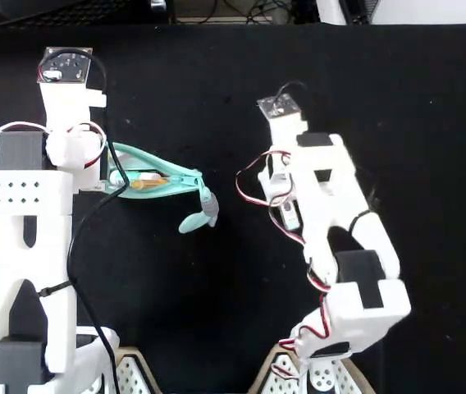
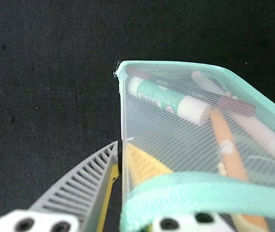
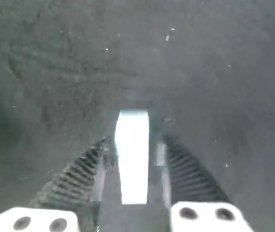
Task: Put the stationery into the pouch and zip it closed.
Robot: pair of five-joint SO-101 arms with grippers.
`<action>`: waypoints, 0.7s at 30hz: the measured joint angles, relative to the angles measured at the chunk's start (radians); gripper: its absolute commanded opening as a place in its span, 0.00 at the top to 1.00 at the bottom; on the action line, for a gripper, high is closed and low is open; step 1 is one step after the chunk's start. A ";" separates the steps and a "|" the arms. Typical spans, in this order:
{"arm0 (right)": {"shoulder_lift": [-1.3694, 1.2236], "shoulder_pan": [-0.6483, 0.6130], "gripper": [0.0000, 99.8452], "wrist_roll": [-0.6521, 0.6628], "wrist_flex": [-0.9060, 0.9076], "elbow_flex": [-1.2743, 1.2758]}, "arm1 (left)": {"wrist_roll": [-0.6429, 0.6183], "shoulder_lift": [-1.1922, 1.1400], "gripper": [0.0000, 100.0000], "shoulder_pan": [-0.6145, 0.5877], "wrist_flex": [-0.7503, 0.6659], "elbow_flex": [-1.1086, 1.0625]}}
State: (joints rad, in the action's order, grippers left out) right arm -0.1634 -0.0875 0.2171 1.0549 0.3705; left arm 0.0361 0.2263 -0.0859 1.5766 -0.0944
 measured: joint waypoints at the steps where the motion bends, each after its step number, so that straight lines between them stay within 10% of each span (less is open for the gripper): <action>1: -0.011 0.000 0.84 0.006 -0.011 0.000 | 0.000 0.000 0.97 0.000 0.000 0.000; 21: -0.117 -0.002 0.86 0.014 -0.107 -0.018 | 0.000 0.000 0.97 0.000 0.000 0.000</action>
State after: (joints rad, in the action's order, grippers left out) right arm -0.2800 -0.0890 0.2309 0.9475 0.3521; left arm 0.0361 0.2263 -0.0859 1.5766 -0.0944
